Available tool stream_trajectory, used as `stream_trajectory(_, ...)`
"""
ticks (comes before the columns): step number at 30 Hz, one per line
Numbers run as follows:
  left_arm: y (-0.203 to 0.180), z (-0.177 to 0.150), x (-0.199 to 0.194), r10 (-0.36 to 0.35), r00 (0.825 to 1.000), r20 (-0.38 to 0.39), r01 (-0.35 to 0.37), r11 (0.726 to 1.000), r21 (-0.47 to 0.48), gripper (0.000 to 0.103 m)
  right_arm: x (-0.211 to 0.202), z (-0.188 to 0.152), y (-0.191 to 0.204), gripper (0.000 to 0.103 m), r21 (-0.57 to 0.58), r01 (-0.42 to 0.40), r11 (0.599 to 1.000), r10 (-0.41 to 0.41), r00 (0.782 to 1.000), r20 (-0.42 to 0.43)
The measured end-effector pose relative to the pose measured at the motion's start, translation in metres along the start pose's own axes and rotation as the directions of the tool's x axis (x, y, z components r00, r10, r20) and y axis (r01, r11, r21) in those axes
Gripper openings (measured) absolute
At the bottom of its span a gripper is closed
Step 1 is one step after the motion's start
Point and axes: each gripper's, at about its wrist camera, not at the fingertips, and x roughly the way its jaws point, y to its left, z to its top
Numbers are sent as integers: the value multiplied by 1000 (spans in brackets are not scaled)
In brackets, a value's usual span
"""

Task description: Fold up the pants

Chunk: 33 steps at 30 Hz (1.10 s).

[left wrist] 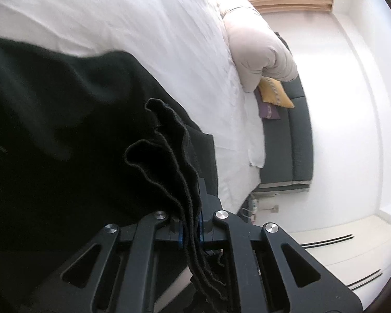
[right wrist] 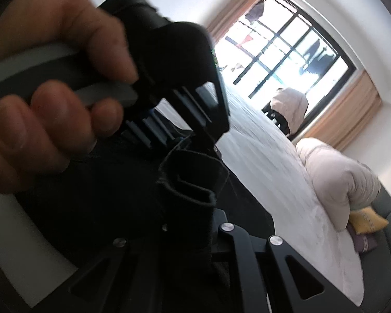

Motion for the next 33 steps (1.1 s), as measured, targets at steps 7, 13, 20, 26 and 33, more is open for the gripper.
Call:
stream_trajectory(7,43,8,4,100,994,-35,-100,995,13,6,-12,-8,42,30,-179,-110,978,112,994,0)
stream_trajectory(13,35,7,14,135,990,-41,-131,988,81,6,-44,-32,17,35,-86,-214,973,212,977,-25)
stream_trajectory(20,21,-7,21,176,984,-25,-171,978,120,6,-34,-32,-85,46,344,-324,881,336,942,27)
stream_trajectory(26,19,-10,34,182,983,-13,-179,976,126,6,-34,-34,-125,55,544,-569,616,532,810,245)
stream_trajectory(33,14,-23,33,259,966,14,-257,945,201,7,36,-81,-92,53,700,-456,550,640,768,-3)
